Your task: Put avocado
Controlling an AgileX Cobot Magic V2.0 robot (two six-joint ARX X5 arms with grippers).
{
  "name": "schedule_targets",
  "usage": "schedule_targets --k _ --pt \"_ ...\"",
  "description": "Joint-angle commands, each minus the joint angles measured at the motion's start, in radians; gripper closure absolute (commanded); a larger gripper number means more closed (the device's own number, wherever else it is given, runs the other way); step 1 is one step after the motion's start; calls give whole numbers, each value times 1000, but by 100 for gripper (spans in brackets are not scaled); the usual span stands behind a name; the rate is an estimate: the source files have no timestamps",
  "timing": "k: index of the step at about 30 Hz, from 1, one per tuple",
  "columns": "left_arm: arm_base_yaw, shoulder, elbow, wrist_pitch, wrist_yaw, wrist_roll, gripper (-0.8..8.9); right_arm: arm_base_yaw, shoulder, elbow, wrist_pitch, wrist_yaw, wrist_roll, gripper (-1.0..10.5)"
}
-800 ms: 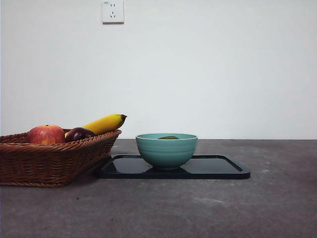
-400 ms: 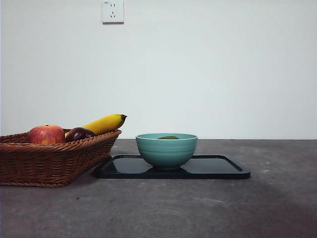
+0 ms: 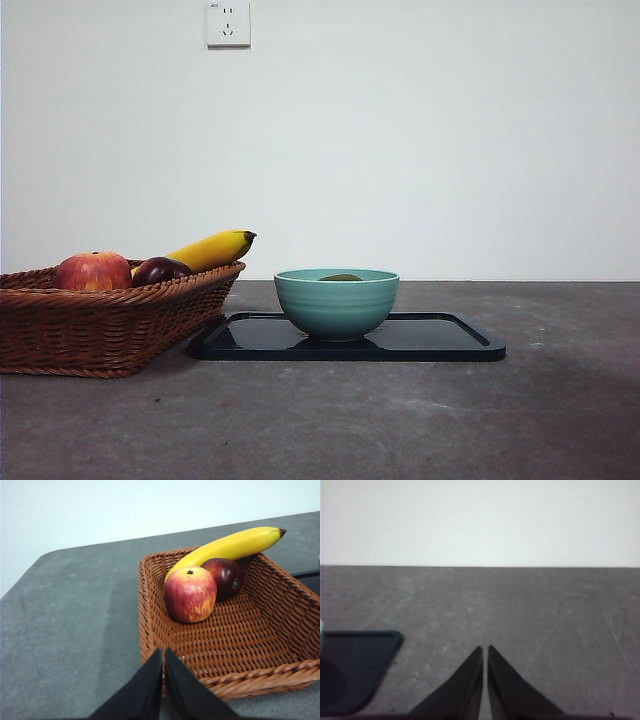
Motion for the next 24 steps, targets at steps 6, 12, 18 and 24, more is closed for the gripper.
schedule_targets --k 6,12,18,24 --pt "2 -2 -21 -8 -2 -3 805 -3 -39 -67 -16 5 17 940" --pt "2 -2 -21 -8 -2 -3 805 -3 -39 -67 -103 5 16 940" --pt "2 -2 -21 -9 -2 -3 805 -3 -39 -67 -92 4 36 940" --pt "2 -2 -21 -8 -2 -3 805 -3 -39 -67 -71 5 34 940"
